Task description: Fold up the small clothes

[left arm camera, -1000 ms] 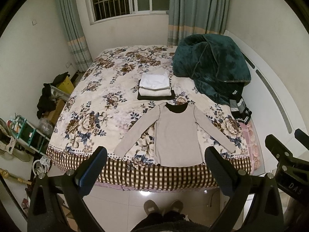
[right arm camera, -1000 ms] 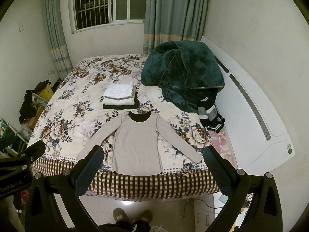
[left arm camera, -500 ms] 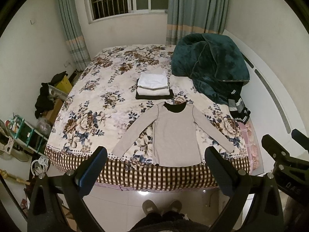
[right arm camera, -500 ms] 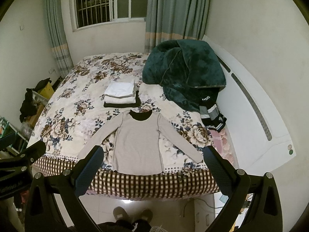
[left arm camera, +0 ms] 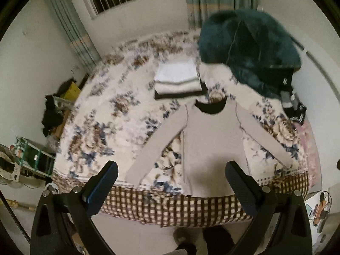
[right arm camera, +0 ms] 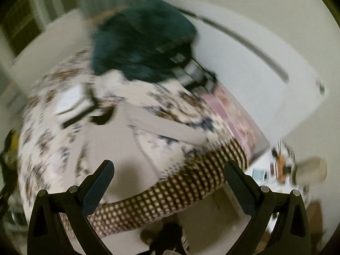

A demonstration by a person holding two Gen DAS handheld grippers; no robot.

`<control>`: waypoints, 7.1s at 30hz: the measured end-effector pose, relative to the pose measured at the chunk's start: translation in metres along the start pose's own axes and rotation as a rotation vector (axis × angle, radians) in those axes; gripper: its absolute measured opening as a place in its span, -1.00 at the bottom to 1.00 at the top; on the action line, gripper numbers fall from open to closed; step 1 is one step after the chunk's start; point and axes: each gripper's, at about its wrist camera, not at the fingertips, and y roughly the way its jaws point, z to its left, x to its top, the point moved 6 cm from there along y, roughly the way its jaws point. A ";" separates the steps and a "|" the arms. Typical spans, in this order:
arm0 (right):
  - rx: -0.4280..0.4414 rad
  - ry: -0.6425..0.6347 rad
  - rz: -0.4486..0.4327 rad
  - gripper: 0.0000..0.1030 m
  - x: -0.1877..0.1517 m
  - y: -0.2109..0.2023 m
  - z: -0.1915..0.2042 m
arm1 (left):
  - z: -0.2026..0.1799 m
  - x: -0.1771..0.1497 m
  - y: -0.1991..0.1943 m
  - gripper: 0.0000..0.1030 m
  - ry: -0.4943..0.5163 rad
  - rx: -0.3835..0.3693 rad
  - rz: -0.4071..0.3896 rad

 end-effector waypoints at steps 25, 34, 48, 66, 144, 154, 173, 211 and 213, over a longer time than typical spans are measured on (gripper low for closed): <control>0.085 0.792 0.238 -0.60 0.006 0.506 -0.127 | -0.077 -0.023 0.407 1.00 -0.089 0.175 0.446; 0.076 0.135 0.036 -0.89 0.097 0.424 0.039 | -0.025 -0.017 0.404 1.00 -0.152 0.166 0.380; 0.253 -1.130 0.193 -0.90 -0.211 0.351 0.397 | 0.133 -0.124 0.347 1.00 -0.431 0.210 0.469; 0.214 -0.754 0.541 0.23 -0.201 0.394 0.325 | 0.201 -0.262 0.416 1.00 -1.430 -0.255 0.538; 0.285 0.047 0.751 -0.11 -0.101 0.448 -0.082 | 0.023 -0.279 0.358 0.24 -0.581 -0.376 0.572; 0.295 0.059 0.783 -0.76 -0.135 0.453 -0.047 | -0.011 -0.273 0.352 -0.96 -0.498 -0.456 0.530; 0.365 0.139 0.752 -0.02 -0.132 0.447 -0.036 | 0.020 -0.272 0.371 -0.21 -0.664 -0.694 0.576; 0.525 0.082 0.579 -0.86 -0.067 0.389 0.001 | 0.023 -0.190 0.344 -0.95 -0.716 -0.759 0.482; 0.542 0.063 0.541 -0.86 -0.040 0.386 0.015 | 0.023 -0.160 0.352 -0.95 -0.758 -0.782 0.450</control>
